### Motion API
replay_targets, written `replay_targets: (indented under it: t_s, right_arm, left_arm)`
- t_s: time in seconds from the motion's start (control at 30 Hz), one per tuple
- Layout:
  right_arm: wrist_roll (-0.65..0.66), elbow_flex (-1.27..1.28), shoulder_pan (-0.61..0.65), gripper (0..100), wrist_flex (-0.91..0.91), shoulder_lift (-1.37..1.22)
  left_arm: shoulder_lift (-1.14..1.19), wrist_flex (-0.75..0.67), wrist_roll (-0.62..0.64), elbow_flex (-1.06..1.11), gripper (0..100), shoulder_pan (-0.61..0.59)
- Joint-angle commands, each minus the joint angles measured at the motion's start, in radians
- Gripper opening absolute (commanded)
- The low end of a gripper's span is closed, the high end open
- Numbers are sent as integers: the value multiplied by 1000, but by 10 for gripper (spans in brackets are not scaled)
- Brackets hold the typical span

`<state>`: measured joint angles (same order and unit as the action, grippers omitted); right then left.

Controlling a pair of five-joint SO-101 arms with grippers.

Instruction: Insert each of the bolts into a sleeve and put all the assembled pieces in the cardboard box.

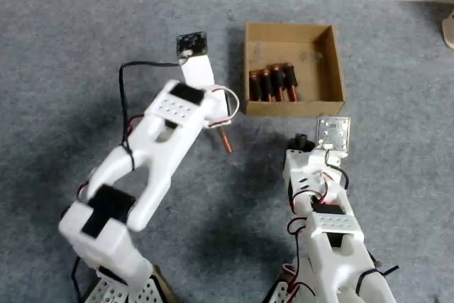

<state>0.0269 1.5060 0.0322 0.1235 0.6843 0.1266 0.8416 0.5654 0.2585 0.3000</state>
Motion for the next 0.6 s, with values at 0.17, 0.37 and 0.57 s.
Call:
replay_targets:
  t_s: [0.17,0.37,0.57]
  right_arm:
    - [11,-1,36,5,-114,239]
    - [11,56,153,5,-348,562]
    - [141,173,229,5,-354,765]
  left_arm:
    - [-302,-523,-342,414,5,25]
    - [-512,-947,-408,728,5,51]
    - [-702,-1211,-404,943,5,44]
